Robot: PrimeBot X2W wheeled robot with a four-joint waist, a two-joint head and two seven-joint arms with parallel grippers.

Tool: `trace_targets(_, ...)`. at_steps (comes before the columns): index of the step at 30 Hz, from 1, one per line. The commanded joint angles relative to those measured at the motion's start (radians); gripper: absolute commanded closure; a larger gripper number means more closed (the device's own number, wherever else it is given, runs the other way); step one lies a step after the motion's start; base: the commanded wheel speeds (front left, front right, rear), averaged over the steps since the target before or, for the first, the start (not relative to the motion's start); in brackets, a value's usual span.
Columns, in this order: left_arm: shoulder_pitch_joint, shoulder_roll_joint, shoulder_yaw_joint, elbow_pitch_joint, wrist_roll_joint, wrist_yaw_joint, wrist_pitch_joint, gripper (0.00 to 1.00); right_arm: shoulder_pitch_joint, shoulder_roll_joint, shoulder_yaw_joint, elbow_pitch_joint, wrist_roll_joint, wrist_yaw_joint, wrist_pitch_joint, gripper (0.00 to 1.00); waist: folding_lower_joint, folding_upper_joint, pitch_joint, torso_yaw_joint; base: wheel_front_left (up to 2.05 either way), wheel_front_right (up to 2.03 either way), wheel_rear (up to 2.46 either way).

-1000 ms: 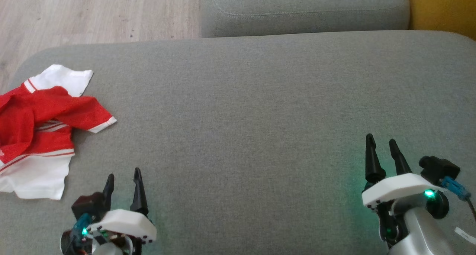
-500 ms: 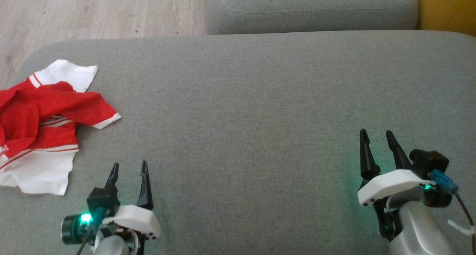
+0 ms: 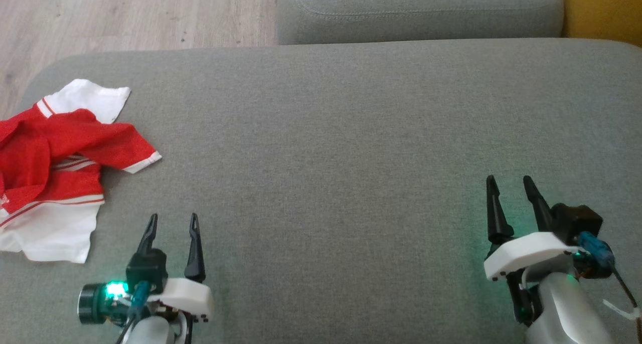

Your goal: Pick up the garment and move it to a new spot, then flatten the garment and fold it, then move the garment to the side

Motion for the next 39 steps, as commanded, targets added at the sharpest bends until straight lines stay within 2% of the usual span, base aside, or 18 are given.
trace_targets(1,-0.042,0.008,0.041,-0.038,0.005,0.009,-0.012,0.0,-0.046,-0.004,0.017,-0.034,-0.003,0.004,-0.012,0.0,0.0,0.0,0.002,0.0,0.0,0.0,0.0)
trace_targets(9,-0.041,0.0,0.065,-0.044,0.004,0.002,-0.012,0.0,-0.044,-0.004,0.03,-0.041,0.006,0.004,-0.012,0.0,0.0,0.0,0.023,0.006,0.0,0.0,0.0)
trace_targets(12,-0.038,-0.007,0.083,-0.043,-0.005,0.004,-0.012,0.0,-0.046,-0.004,0.056,-0.04,0.008,0.004,-0.012,0.0,0.0,0.0,0.038,0.033,0.0,0.0,0.0)
trace_targets(17,-0.023,-0.014,0.108,-0.047,-0.012,0.009,-0.012,0.0,-0.042,-0.004,0.1,-0.04,0.023,0.004,-0.012,0.0,0.0,0.0,0.05,0.118,0.0,0.0,0.0)
trace_targets(28,0.027,-0.023,0.172,-0.042,-0.031,0.012,-0.012,0.0,-0.038,-0.004,0.2,-0.026,0.054,0.004,-0.012,0.0,0.0,0.0,0.05,0.384,0.0,0.0,0.0)
trace_targets(33,0.038,-0.015,0.209,-0.028,-0.036,0.005,-0.012,0.0,-0.045,-0.004,0.231,-0.016,0.061,0.004,-0.012,0.0,0.0,0.0,0.056,0.425,0.0,0.0,0.0)
trace_targets(39,-0.009,0.006,0.259,-0.032,-0.049,-0.028,-0.012,0.0,-0.054,-0.004,0.248,-0.012,0.04,0.004,-0.012,0.0,0.0,0.0,0.107,0.42,0.0,0.0,0.0)
